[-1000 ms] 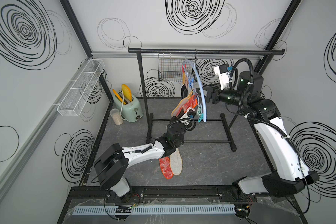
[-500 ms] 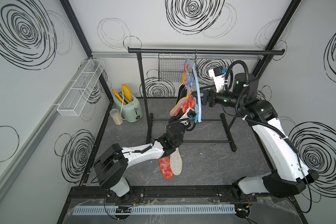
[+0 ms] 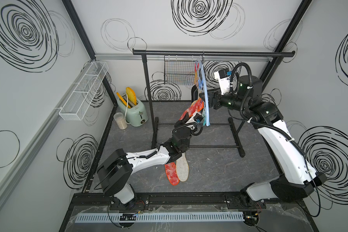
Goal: Take the shoe insoles off the hanger
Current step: Open the clamp at the hanger.
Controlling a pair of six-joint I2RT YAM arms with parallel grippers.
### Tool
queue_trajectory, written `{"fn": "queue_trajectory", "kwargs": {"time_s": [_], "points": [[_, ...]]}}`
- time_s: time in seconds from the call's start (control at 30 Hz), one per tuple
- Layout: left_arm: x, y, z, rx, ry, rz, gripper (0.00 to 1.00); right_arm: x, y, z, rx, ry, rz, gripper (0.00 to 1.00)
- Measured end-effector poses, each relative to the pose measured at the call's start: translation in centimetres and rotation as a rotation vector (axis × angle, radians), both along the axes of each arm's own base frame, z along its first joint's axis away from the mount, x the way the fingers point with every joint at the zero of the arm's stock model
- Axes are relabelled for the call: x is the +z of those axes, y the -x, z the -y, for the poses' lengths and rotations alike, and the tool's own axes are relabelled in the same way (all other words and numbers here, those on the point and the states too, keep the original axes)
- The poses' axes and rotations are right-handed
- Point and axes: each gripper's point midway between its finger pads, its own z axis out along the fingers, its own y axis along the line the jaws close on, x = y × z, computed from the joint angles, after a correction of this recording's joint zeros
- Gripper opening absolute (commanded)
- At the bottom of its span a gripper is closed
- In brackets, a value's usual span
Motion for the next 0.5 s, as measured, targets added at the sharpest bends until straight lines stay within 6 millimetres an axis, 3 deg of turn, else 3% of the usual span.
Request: {"fn": "queue_trajectory", "kwargs": {"time_s": [0.4,0.5], "points": [[0.09,0.0,-0.07,0.004,0.001,0.003,0.0,0.27,0.58,0.71,-0.02,-0.018,-0.016,0.32],[0.14,0.0,-0.08,0.004,0.002,0.005,0.0,0.25,0.62,0.67,-0.018,-0.025,-0.023,0.3]]}}
